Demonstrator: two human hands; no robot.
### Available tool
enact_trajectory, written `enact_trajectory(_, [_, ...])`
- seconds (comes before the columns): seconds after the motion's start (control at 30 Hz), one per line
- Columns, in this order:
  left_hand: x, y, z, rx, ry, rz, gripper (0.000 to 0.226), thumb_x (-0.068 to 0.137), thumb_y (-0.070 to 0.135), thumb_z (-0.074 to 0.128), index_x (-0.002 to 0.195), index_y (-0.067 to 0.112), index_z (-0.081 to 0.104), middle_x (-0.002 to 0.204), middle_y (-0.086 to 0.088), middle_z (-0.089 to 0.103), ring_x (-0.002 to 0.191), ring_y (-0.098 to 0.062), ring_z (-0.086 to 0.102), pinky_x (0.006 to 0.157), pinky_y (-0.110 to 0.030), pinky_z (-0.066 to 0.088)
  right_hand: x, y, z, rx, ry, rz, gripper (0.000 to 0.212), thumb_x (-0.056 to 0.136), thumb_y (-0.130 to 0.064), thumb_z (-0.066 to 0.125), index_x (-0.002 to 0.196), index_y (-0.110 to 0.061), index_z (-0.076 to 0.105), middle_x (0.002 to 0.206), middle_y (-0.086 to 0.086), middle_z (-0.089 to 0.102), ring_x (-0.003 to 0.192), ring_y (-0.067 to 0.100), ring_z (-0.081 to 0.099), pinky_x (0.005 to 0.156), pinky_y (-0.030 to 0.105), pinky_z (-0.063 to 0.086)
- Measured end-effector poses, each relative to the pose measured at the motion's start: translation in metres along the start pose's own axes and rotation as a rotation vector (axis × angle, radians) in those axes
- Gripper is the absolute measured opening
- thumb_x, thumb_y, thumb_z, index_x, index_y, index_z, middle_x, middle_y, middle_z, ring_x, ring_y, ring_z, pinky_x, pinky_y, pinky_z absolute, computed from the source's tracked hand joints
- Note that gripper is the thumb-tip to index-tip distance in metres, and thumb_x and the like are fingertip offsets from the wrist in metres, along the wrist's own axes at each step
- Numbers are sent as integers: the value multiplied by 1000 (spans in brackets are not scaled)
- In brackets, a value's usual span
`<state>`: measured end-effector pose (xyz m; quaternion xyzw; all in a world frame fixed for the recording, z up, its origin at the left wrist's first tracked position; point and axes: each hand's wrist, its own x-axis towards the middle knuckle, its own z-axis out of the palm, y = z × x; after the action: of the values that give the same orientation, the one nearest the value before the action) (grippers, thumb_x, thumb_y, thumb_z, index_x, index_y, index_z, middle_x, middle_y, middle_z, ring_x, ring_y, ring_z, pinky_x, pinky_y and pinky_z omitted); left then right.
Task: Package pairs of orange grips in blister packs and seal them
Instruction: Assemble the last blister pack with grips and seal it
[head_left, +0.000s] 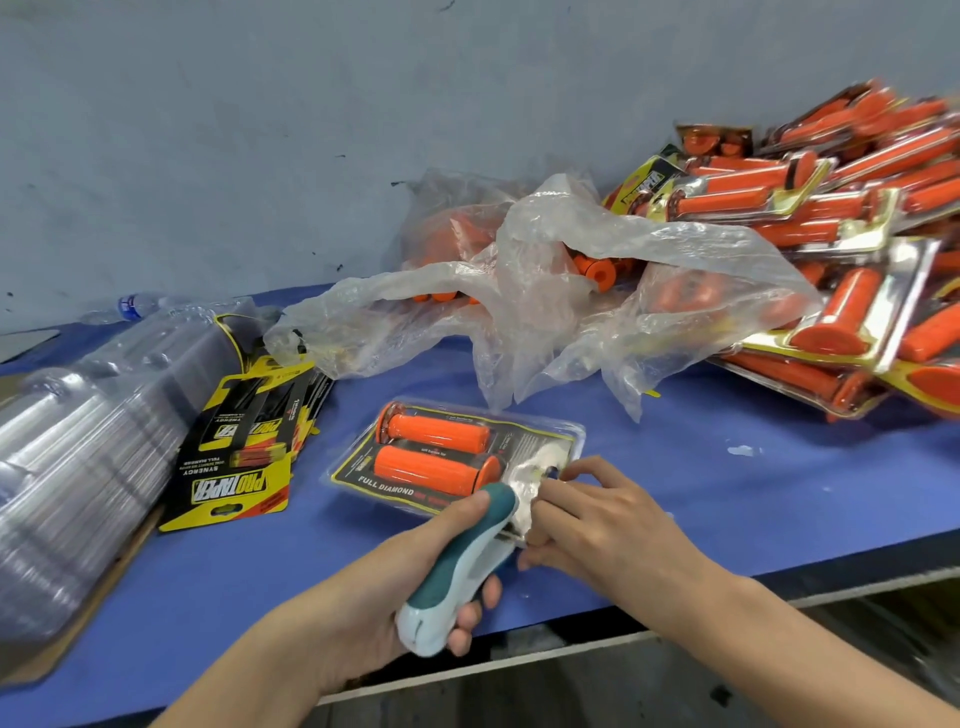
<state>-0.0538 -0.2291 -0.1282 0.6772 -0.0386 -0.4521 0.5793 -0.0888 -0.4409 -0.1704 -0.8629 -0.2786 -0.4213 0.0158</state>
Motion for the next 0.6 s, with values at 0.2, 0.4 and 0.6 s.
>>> enact_trajectory(0.2, [10,-1,14,-99,19,25,54,80,63,65,85,9,68,71,-10,57,49,-17,51,42,-23,44,-1,-1,2,11,11,-15,30,92,-38,66,71,-18,57,81,-1,58,67,15,56,77,31,52])
enact_trajectory(0.4, [9,2,18,-107,43,36,49,85,58,59,91,9,63,67,-8,53,47,-15,48,39,-20,40,3,-4,3,120,-87,84,36,76,-29,78,104,-14,61,119,0,64,106,16,63,93,36,49])
enact_trajectory(0.6, [9,3,16,-111,28,19,40,88,54,60,87,14,66,67,-6,52,47,-15,46,39,-20,39,3,-5,4,211,-85,75,27,81,-24,79,91,-14,56,94,0,64,93,16,60,93,25,42])
